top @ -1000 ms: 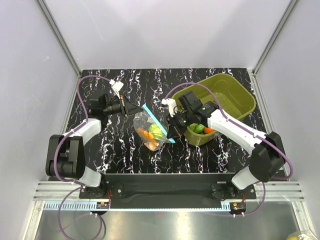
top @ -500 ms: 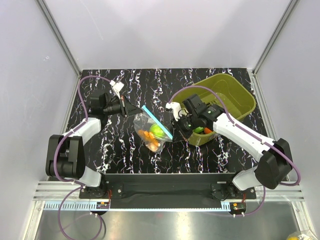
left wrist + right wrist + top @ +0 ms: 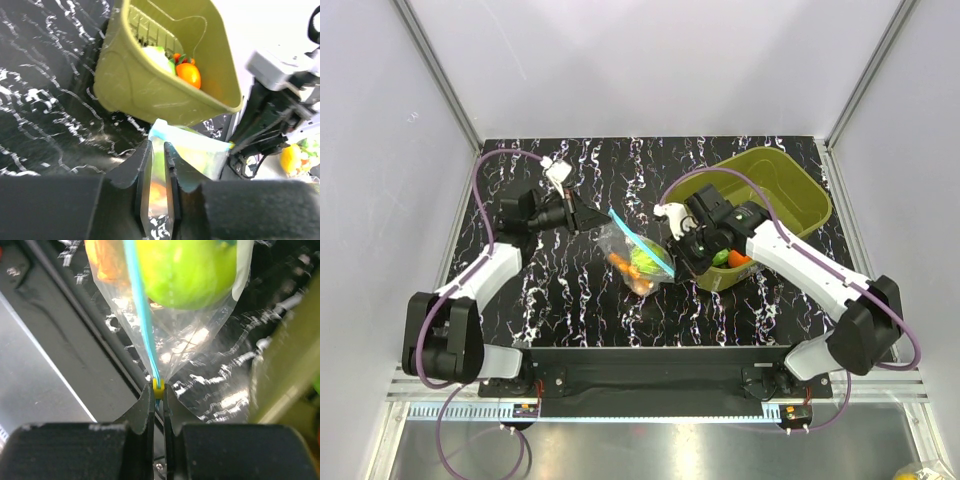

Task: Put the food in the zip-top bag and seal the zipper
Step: Place the zipper food storage bag at the center of the board, then reset both arms

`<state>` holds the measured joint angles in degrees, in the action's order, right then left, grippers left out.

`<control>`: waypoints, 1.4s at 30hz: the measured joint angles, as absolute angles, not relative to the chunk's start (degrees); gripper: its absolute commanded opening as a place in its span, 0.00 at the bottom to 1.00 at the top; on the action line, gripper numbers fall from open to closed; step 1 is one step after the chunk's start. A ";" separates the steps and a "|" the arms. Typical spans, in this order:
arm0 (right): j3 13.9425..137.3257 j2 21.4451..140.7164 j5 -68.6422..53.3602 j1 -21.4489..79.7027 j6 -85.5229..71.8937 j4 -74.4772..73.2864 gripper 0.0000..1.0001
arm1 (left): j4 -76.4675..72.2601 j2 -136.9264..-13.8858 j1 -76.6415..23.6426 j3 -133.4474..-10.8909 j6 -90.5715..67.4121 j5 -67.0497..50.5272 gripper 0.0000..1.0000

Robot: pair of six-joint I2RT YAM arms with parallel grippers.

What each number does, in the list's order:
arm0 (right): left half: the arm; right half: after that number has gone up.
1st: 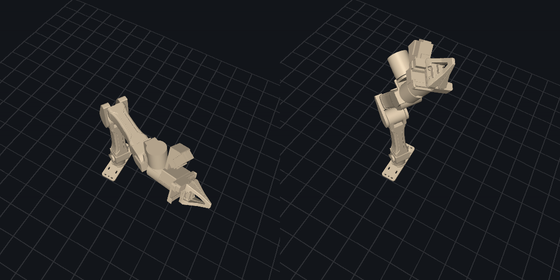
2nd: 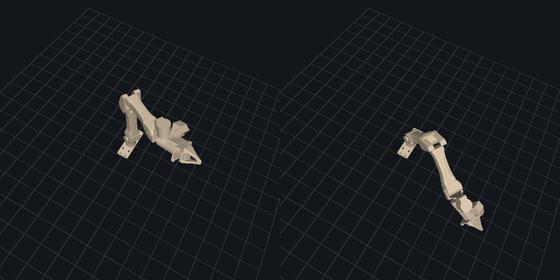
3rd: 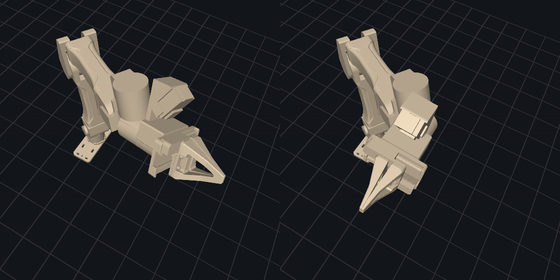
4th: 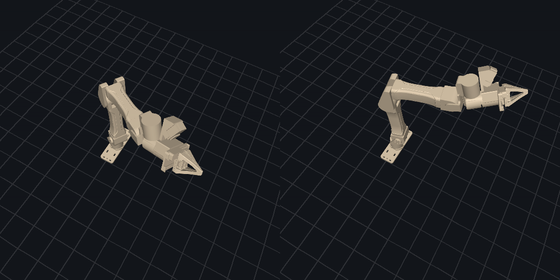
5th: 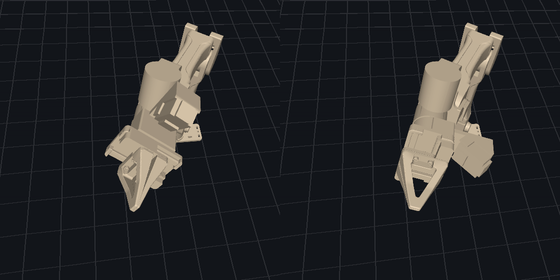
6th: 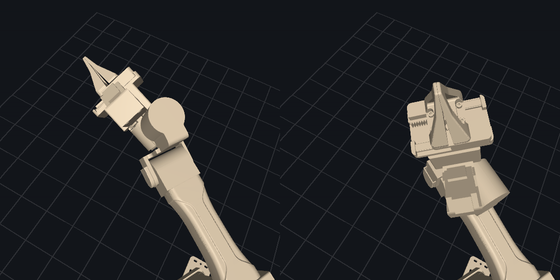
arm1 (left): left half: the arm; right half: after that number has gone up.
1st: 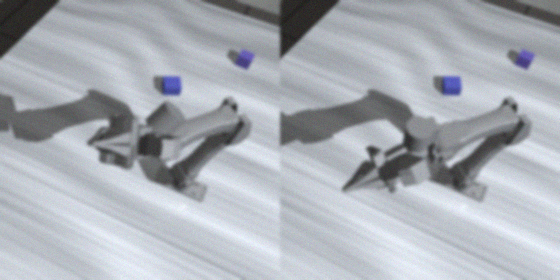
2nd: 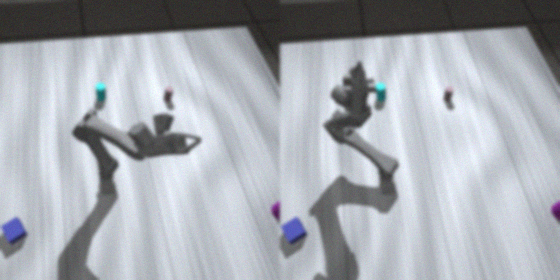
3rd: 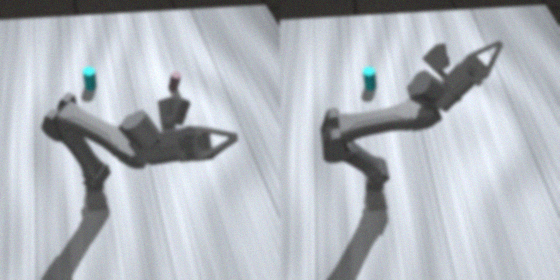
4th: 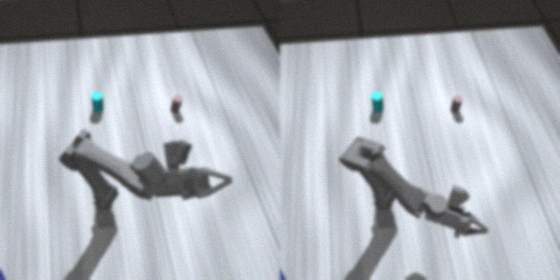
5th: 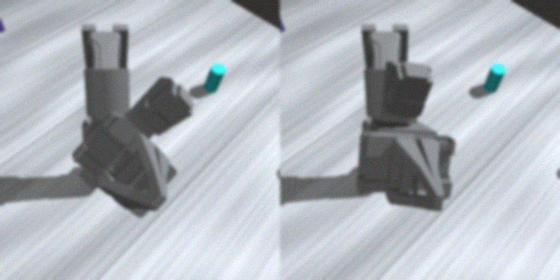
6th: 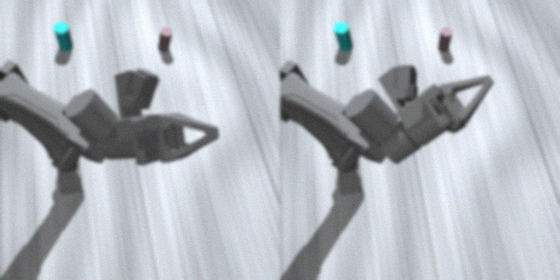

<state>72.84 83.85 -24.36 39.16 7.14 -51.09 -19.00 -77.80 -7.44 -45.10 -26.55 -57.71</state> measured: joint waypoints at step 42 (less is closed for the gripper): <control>92.90 81.03 19.94 35.46 -23.62 -40.25 1.00 | 7.94 -65.54 -1.13 -54.15 -41.17 -30.33 0.99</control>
<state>92.90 81.03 19.94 35.46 -23.62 -40.25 7.94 -65.54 -1.13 -54.15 -41.17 -30.33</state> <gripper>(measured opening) 0.994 0.988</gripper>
